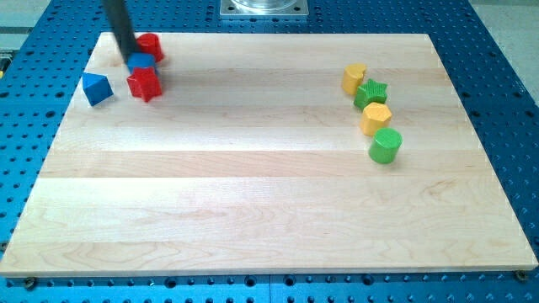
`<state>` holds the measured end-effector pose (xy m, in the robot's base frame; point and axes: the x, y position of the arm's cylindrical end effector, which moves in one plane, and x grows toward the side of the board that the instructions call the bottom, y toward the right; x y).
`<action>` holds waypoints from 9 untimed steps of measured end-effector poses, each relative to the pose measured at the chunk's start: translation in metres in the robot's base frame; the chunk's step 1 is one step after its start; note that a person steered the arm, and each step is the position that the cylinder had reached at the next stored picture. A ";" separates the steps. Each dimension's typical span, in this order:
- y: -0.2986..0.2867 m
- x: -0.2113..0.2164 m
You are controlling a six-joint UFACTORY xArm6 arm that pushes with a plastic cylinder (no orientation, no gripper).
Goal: Separate the red star and the blue cube from each other
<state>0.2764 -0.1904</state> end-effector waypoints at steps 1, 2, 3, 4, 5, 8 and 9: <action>0.066 0.050; 0.103 0.091; 0.101 0.039; 0.034 0.049; 0.001 0.072; 0.062 0.109; 0.068 0.109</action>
<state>0.3859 -0.1226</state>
